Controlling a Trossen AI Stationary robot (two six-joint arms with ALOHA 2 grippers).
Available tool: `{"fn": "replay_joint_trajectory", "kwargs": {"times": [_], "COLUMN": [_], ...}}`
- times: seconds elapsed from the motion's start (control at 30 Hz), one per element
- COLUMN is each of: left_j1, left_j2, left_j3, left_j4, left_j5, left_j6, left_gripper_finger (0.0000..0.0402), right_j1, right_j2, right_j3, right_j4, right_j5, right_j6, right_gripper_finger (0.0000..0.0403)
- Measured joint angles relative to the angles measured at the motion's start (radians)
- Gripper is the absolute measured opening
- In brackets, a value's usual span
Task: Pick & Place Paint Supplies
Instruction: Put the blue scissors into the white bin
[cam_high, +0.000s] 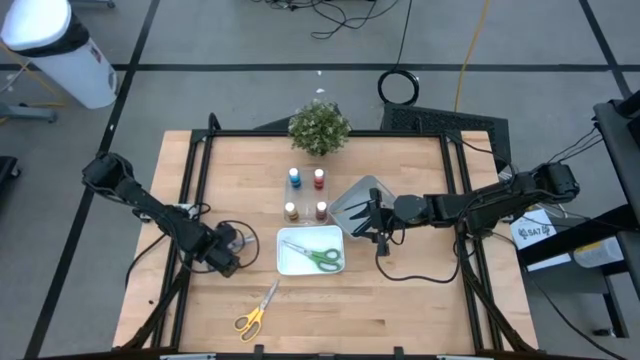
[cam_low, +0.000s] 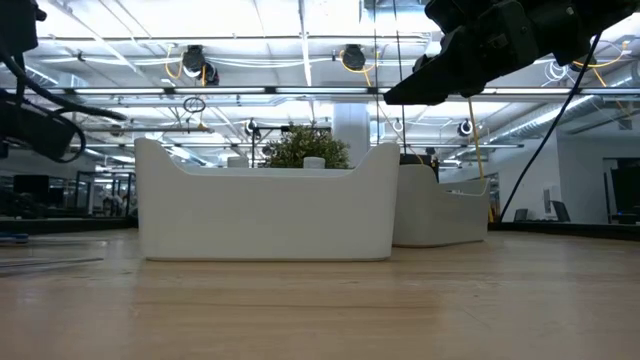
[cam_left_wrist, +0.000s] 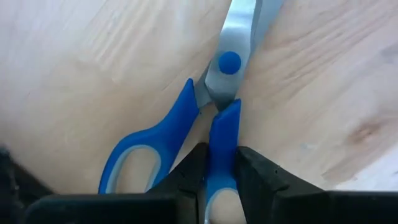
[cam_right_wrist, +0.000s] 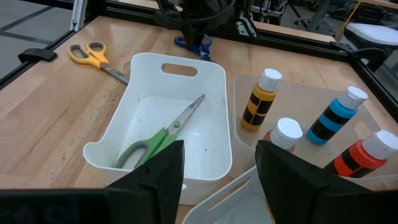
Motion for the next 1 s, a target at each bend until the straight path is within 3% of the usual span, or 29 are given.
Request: {"fn": "replay_joint_trajectory", "kwargs": {"times": [0.07,0.13,0.2,0.4,0.6,0.77,1.0], "left_j1": [0.0,0.001,0.002,0.018,0.022,0.062,0.169], "left_j2": [0.0,0.002,0.004,0.0,0.0,-0.001,-0.021], "left_j3": [0.018,0.045,0.072,0.159,0.199,0.199,0.201], "left_j4": [0.001,-0.011,-0.022,-0.084,-0.206,-0.404,-0.367], "left_j5": [-0.02,-0.073,-0.114,-0.195,-0.166,-0.258,-0.379], "left_j6": [0.022,0.035,0.067,0.131,0.182,-0.032,-0.363], "left_gripper_finger": [0.0064,0.002,0.0003,0.0,0.0008,0.0048,0.0135], "right_j1": [0.0,0.0,0.0,0.0,0.0,0.0,0.0], "right_j2": [0.0,0.0,0.0,0.0,0.0,0.0,0.0], "right_j3": [0.0,0.0,0.0,0.0,0.0,0.0,0.0], "right_j4": [0.0,0.0,0.001,0.001,0.002,0.001,0.003], "right_j5": [0.0,0.0,0.0,0.0,0.0,0.0,0.0], "right_j6": [0.0,0.0,0.0,0.0,0.0,0.0,0.0], "right_gripper_finger": [0.0187,0.0187,0.0187,0.0187,0.0187,0.0187,0.0187]}}
